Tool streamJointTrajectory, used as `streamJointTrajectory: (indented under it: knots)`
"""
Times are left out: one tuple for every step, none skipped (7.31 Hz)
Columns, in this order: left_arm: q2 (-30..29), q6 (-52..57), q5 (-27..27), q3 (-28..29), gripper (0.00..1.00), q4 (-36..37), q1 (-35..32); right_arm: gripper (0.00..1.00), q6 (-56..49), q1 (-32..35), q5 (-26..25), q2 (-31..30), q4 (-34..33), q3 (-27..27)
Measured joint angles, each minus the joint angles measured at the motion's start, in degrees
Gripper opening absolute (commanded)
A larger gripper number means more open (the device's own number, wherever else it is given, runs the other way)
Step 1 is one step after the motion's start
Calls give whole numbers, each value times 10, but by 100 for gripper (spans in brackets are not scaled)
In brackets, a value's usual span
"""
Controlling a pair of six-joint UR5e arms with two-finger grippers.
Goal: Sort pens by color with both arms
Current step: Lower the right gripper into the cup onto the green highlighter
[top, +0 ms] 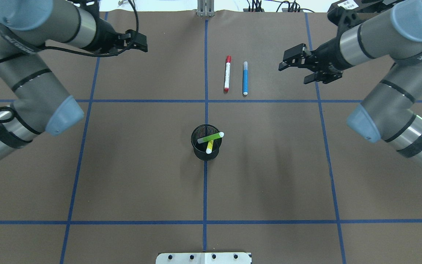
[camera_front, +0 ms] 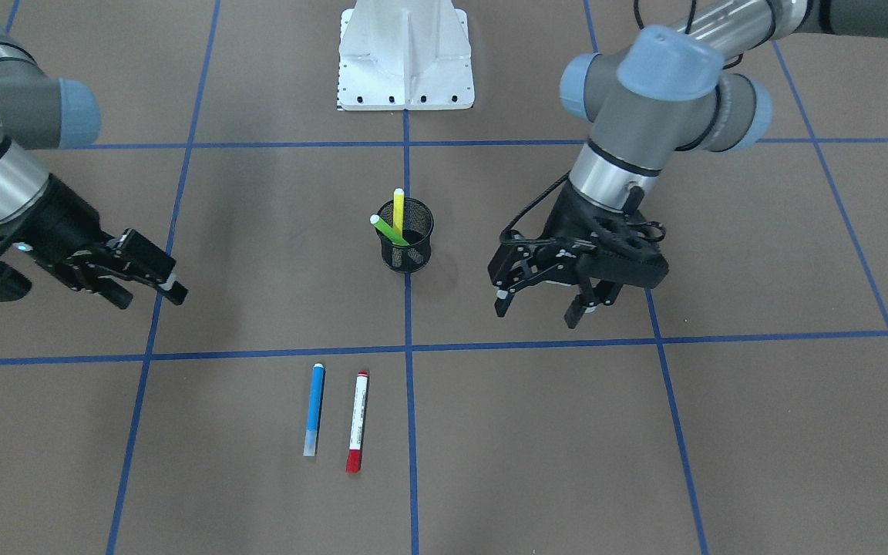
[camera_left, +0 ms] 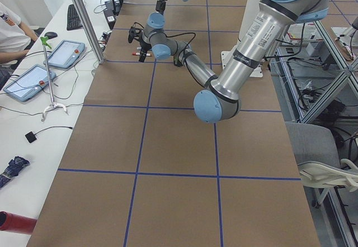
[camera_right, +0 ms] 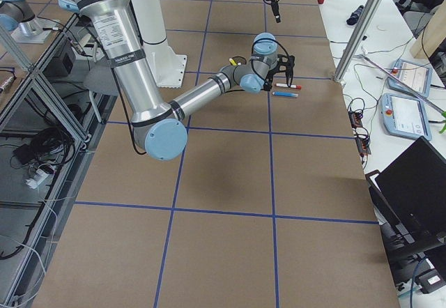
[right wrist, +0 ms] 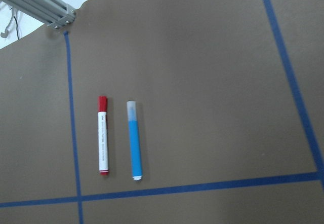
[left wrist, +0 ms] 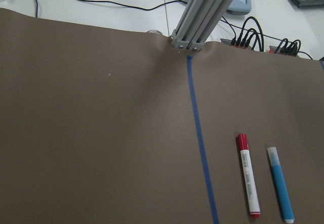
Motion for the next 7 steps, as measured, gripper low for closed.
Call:
streamJointTrajectory:
  knots:
    - [31,23,-43,-12,100,-2,-32,99,20,-41,-7,24,0,-4]
    - [57,40,-68,-23,100,-2,-54,99,29,-81,-21,40,1,-8]
    - [76,46,-81,-32,100,-2,-66,99,34,-113,-35,48,1,-10]
    - [90,48,-91,-39,100,-3,-71,98,36,-139,-56,54,2,-10]
    - [96,48,-98,-42,100,-3,-75,96,36,-158,-83,59,1,-11]
    - [98,48,-101,-43,100,-1,-76,86,35,-171,-99,61,1,-12]
    - [99,47,-102,-43,100,0,-76,56,33,-179,-105,61,1,-14]
